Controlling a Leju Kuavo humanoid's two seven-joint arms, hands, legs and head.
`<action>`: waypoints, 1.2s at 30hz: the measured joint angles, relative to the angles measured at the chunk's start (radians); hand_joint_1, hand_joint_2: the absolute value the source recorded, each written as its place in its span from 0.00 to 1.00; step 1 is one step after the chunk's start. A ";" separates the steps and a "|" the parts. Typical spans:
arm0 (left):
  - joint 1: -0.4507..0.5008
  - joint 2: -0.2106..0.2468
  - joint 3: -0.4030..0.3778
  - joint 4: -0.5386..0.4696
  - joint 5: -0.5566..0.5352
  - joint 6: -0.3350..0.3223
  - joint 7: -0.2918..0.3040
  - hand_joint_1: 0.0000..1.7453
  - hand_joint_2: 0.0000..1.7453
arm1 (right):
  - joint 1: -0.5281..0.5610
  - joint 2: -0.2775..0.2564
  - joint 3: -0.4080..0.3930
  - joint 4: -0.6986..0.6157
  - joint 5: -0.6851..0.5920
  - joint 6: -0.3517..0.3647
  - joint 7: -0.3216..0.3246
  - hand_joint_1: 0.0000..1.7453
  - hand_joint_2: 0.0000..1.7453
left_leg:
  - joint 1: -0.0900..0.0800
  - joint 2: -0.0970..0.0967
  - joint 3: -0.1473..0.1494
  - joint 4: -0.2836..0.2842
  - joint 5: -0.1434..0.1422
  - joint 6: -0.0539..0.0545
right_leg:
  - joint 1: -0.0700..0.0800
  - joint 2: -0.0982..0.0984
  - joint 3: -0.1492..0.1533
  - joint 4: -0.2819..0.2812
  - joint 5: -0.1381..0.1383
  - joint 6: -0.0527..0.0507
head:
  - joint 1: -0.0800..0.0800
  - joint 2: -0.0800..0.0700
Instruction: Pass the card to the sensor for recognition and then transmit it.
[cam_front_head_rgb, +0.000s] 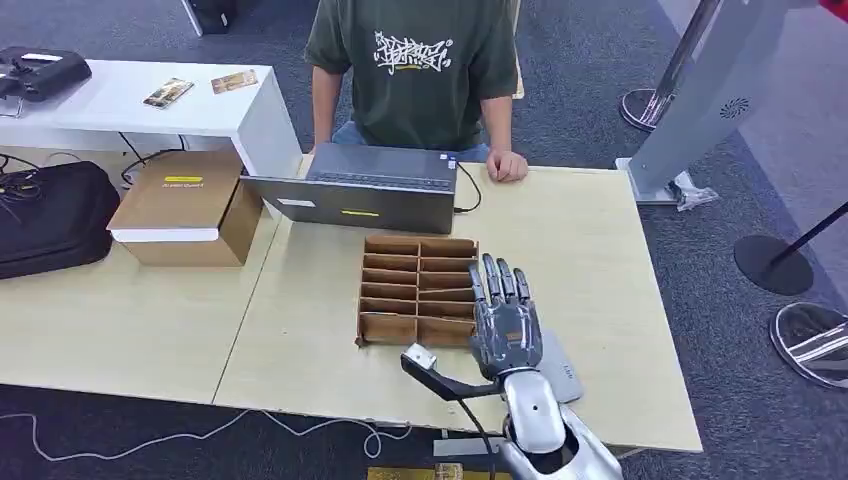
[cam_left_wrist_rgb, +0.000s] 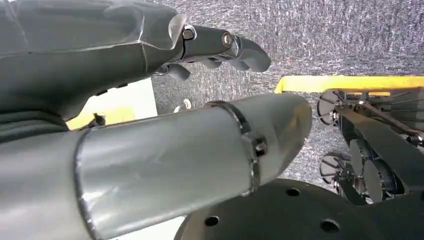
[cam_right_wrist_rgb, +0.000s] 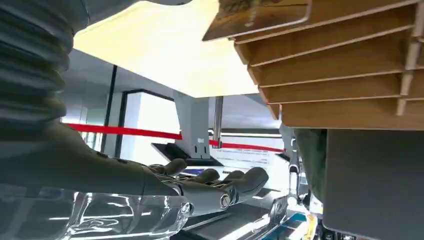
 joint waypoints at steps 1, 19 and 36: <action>0.000 0.000 0.001 0.000 0.002 -0.001 0.000 0.00 0.00 | 0.003 0.013 -0.005 -0.003 0.000 0.008 -0.007 0.00 1.00 | 0.000 0.000 0.000 0.000 0.000 0.000 | 0.000 0.000 0.000 0.000 0.000 0.000 | 0.000 0.000; 0.000 -0.005 0.018 -0.003 0.009 -0.011 0.003 0.00 0.00 | 0.018 0.125 -0.069 -0.013 0.000 0.075 0.016 0.00 1.00 | 0.000 0.000 0.000 0.000 0.000 0.000 | 0.000 0.000 0.000 0.000 0.000 0.000 | 0.000 0.000; -0.004 -0.002 0.020 -0.006 -0.001 0.005 0.009 0.00 0.00 | 0.057 0.169 -0.123 -0.002 0.000 0.100 0.027 0.00 1.00 | 0.000 0.000 0.000 0.000 0.000 0.000 | 0.000 0.000 0.000 0.000 0.000 0.000 | 0.000 0.000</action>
